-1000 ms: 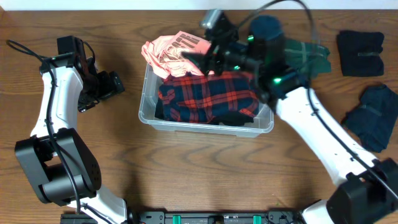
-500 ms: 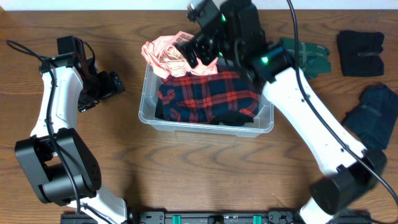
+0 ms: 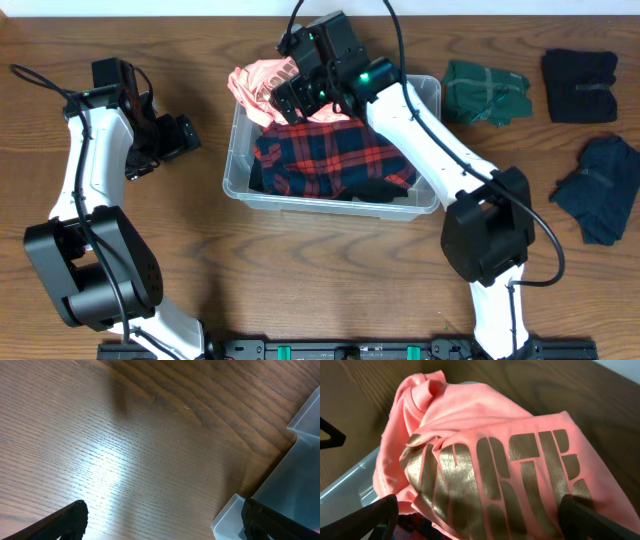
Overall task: Pack container
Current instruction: 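Lower the pink shirt into the bin's left corner and release it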
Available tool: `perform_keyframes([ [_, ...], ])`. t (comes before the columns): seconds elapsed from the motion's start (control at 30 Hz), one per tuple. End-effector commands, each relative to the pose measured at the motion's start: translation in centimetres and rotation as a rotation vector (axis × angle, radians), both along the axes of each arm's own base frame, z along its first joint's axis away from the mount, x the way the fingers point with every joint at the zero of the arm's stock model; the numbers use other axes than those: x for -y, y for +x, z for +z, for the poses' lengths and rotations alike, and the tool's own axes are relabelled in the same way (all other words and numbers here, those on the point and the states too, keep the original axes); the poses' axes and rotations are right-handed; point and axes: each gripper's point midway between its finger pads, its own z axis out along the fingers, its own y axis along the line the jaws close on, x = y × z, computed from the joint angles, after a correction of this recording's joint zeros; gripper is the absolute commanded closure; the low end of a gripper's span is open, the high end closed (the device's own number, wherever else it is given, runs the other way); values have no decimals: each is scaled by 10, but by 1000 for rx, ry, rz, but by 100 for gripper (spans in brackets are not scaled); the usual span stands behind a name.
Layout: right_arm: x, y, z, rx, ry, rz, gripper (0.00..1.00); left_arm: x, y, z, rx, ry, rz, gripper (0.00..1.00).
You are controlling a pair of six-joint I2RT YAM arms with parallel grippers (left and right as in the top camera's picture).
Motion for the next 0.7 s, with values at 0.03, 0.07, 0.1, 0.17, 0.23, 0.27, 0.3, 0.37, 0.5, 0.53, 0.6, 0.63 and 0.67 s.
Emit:
perform_keyframes([
  [0.03, -13, -7, -10, -38, 4, 13, 1, -2, -3, -2, -11, 3, -1, 2],
  [0.07, -13, -8, -13, -49, 1, 10, 1, -2, -3, -2, -11, 3, -1, 2],
  [0.1, -13, -8, -23, -67, -10, 8, 1, -2, -3, -2, -11, 3, -1, 2],
  [0.17, -12, -9, -38, -100, -26, 2, 1, -2, -3, -2, -11, 3, -1, 2],
  [0.23, -11, -11, -54, -135, -44, -4, 1, -2, -3, -2, -11, 3, -1, 2],
  [0.27, -10, -12, -62, -152, -55, -5, 1, -2, -3, -2, -11, 3, -1, 2],
  [0.3, -9, -14, -72, -173, -67, -8, 1, -2, -3, -2, -11, 3, -1, 2],
  [0.37, -8, -16, -87, -207, -81, -17, 1, -2, -3, -2, -11, 3, -1, 2],
  [0.5, -6, -19, -102, -239, -99, -19, 1, -2, -3, -2, -11, 3, -1, 2],
  [0.53, -6, -18, -102, -239, -99, -19, 1, -2, -3, -2, -11, 3, -1, 2],
  [0.6, -6, -16, -100, -234, -95, -21, 1, -2, -3, -2, -11, 3, -1, 2],
  [0.63, -5, -15, -97, -227, -90, -22, 1, -2, -3, -2, -11, 3, -1, 2],
  [0.67, -5, -12, -92, -220, -85, -25, 1, -1, -3, -2, -11, 3, -1, 2],
])
